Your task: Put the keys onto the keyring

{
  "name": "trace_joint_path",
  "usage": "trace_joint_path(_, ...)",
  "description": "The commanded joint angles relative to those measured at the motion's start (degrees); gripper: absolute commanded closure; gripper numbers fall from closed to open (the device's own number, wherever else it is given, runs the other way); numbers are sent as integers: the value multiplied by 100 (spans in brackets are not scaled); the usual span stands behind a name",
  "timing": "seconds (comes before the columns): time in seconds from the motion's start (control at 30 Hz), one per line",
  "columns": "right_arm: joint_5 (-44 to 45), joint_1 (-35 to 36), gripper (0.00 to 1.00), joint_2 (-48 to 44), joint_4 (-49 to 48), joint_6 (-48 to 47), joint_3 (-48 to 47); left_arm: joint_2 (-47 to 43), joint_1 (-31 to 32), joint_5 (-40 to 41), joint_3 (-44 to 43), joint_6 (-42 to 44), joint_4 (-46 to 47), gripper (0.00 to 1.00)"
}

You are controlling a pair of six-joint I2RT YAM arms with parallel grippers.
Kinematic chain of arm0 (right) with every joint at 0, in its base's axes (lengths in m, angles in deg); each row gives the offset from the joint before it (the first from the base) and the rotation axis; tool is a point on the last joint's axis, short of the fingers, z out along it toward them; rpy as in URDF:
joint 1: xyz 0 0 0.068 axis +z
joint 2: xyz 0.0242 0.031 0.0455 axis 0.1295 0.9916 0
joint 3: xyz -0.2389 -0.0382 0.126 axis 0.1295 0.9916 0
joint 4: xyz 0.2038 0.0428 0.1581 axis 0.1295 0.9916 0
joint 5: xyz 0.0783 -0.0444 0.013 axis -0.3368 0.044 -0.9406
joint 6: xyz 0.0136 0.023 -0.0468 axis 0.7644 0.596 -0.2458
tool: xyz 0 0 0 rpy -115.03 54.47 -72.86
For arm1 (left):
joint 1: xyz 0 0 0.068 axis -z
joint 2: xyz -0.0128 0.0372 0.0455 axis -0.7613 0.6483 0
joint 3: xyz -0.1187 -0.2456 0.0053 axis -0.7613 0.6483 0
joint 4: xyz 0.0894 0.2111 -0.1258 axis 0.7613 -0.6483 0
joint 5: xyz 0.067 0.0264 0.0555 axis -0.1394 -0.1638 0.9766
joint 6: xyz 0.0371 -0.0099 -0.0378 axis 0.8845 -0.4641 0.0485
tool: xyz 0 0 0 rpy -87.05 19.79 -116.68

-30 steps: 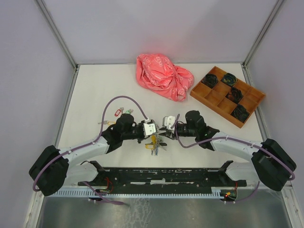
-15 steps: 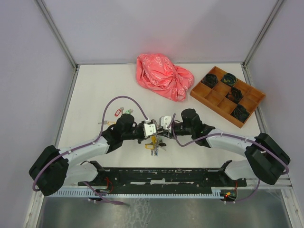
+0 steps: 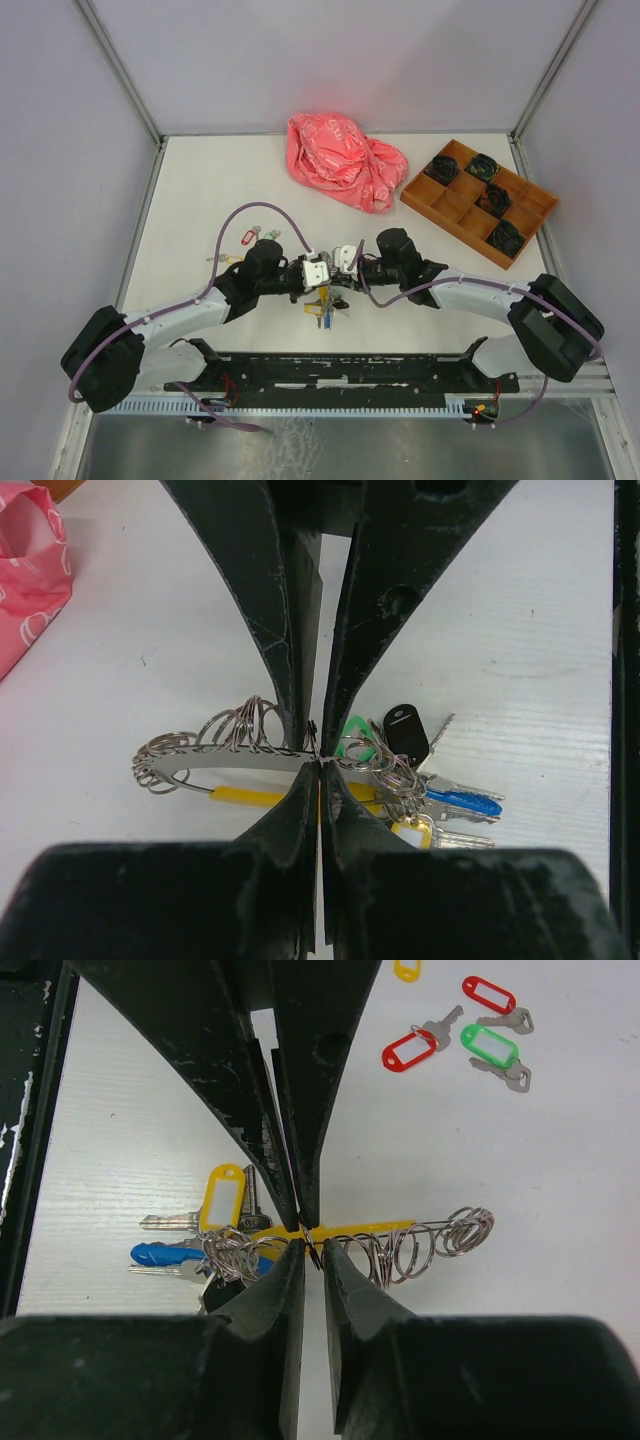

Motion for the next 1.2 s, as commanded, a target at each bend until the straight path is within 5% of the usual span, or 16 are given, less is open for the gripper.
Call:
trace_joint_path(0.0, -57, 24, 82, 5, -35, -105, -247, -103, 24, -223, -261, -60, 218, 97)
trace_joint_path(0.27, 141, 33, 99, -133, 463, -333, -341, -214, 28, -185, -259, -63, 130, 97)
trace_joint_path(0.77, 508, -17, 99, -892, -352, 232, 277, -1092, -59, 1366, 673, -1435, 1687, 51)
trace_joint_path(0.97, 560, -19, 99, -1281, -868, 474, 583, -1252, -99, 2373, 953, -2379, 2140, 44)
trace_joint_path(1.17, 595, -20, 91, -1400, -98, 653, 243, -1269, -103, 1663, 1183, -2945, 2480, 43)
